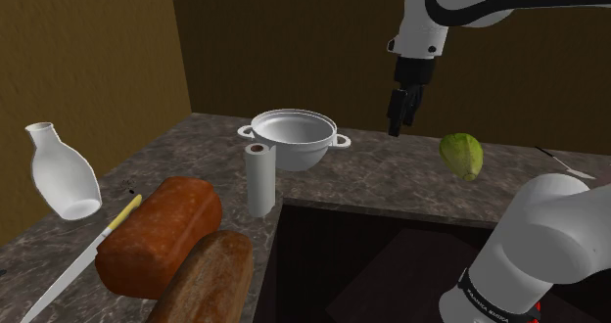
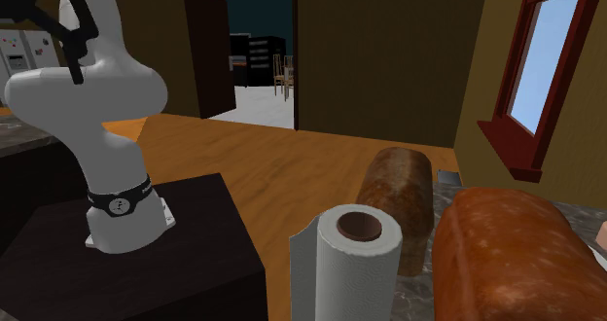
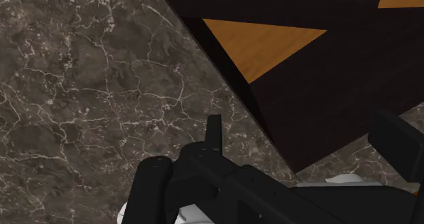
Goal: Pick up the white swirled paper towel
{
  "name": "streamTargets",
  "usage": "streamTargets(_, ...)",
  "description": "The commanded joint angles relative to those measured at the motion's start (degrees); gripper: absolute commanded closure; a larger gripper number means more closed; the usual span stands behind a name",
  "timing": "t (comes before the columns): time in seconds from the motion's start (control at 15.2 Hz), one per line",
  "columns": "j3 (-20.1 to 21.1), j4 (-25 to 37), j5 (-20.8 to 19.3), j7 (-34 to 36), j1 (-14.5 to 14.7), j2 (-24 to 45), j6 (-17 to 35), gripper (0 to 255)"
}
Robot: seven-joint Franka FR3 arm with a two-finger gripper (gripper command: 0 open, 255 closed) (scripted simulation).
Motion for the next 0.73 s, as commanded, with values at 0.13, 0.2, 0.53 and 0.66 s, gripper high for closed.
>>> streamTargets(0.13, 1.6, 1.0, 0.9, 1.1, 0.9, 3.2, 2.8, 0)
streamTargets(0.2, 2.4, 1.5, 1.3, 1.7, 1.3, 4.8, 4.2, 0)
streamTargets(0.53, 6.2, 5.4, 2.6, 4.5, 3.0, 13.4, 10.4, 0)
streamTargets(0.66, 7.7, 7.4, 2.7, 5.7, 3.6, 17.0, 12.6, 0)
